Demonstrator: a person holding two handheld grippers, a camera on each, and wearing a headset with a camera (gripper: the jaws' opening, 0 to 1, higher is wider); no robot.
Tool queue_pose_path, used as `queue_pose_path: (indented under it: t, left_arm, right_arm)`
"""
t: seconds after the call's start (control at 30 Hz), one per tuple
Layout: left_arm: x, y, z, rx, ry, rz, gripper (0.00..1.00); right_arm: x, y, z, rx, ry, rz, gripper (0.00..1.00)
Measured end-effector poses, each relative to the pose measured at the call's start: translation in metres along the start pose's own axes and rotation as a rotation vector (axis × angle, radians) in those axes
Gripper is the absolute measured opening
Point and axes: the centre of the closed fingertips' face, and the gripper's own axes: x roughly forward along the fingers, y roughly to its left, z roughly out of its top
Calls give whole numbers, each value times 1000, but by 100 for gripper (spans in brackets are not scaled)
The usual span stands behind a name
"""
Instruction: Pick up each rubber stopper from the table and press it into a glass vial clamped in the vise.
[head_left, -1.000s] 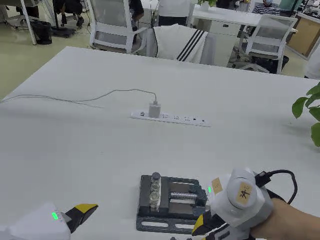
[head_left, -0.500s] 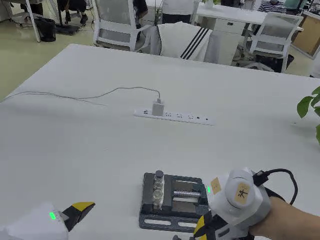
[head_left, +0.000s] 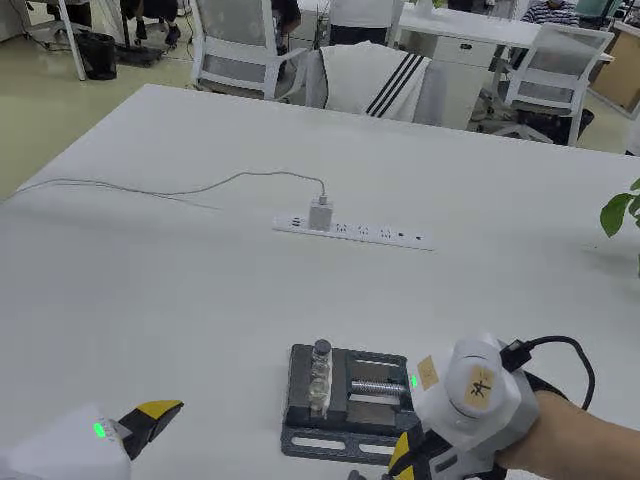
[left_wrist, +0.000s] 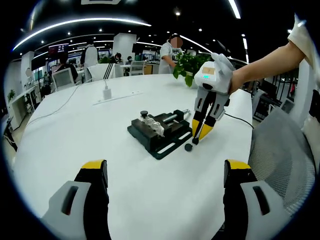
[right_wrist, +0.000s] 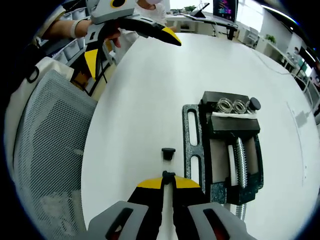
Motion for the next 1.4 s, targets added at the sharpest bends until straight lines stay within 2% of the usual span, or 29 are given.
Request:
queue_pose_path:
  t: [0.23,0.6,1.0,1.17,1.4]
  left_arm:
    - [-2,1,-1,-5,0,4,95]
    - [0,-1,-1,0,0,-4,94]
    - [3,-4,1,1,-4,-9,92]
    - [3,-5,1,5,-4,-10,92]
    - [5,-6,4,11,-11,-16,91]
  right_arm:
    - [1,1,3,-1,-3,1,0]
    - [0,-1,2,160,-21,-9,0]
    - [1,2,7,220,-64,0,0]
    - [-3,0,13,284,-117,0,0]
    - [-25,-8,26,460,-267,-16,0]
